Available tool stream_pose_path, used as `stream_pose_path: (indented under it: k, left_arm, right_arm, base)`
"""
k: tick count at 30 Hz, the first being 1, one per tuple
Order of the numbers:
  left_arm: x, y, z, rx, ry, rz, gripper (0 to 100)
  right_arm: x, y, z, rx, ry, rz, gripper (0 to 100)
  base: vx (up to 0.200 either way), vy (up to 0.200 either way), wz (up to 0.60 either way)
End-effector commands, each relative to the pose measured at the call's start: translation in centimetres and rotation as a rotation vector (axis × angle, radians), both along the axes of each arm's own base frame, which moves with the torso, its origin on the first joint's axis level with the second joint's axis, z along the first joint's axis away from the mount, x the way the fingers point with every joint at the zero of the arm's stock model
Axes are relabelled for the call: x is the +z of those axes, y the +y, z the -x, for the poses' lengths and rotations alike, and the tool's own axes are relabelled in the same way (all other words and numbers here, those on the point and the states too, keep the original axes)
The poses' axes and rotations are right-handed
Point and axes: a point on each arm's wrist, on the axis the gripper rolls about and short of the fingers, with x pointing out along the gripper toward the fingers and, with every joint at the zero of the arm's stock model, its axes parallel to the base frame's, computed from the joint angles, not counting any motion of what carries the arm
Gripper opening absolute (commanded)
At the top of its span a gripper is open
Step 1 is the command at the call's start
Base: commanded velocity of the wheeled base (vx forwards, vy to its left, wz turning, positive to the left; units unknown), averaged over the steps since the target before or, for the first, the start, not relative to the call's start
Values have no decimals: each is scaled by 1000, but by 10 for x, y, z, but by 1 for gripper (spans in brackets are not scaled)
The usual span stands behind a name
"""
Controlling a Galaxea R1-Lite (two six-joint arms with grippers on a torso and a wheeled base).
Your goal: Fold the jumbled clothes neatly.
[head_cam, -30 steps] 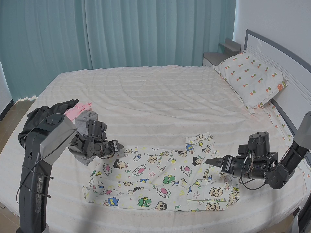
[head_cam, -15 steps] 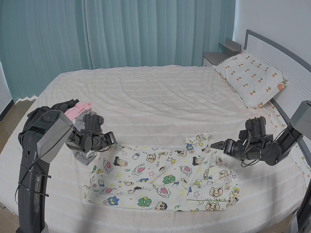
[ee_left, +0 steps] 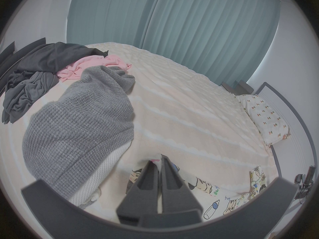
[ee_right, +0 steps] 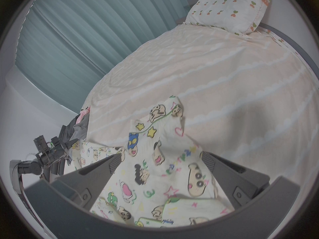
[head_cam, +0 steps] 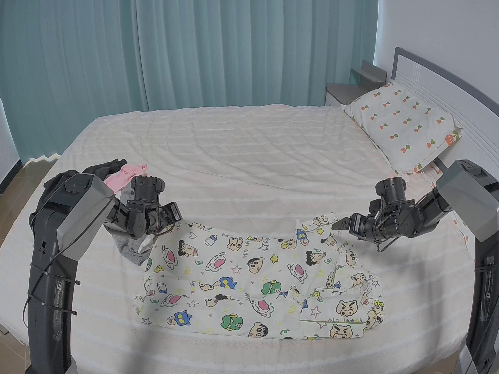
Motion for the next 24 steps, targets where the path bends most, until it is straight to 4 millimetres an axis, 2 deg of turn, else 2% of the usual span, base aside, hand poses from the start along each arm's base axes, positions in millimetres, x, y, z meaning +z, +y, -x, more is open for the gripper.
stream_pose_path:
  k: [1, 6, 17, 24]
  left_arm:
    - [7, 6, -2, 22, -16, -4, 0]
    - [4, 6, -2, 27, -12, -8, 0]
    - [5, 5, -1, 35, -11, -14, 0]
    - [4, 5, 0, 37, -3, -14, 0]
  right_arm:
    - [-31, -14, -24, -23, 25, 5, 100]
    - [-39, -10, -39, -17, -4, 2, 100]
    - [-37, 15, -66, 25, -17, -5, 100]
    - [-47, 34, -70, 55, 18, -4, 100]
  base:
    - [0, 0, 0]
    - [0, 0, 0]
    - [0, 0, 0]
    - [0, 0, 0]
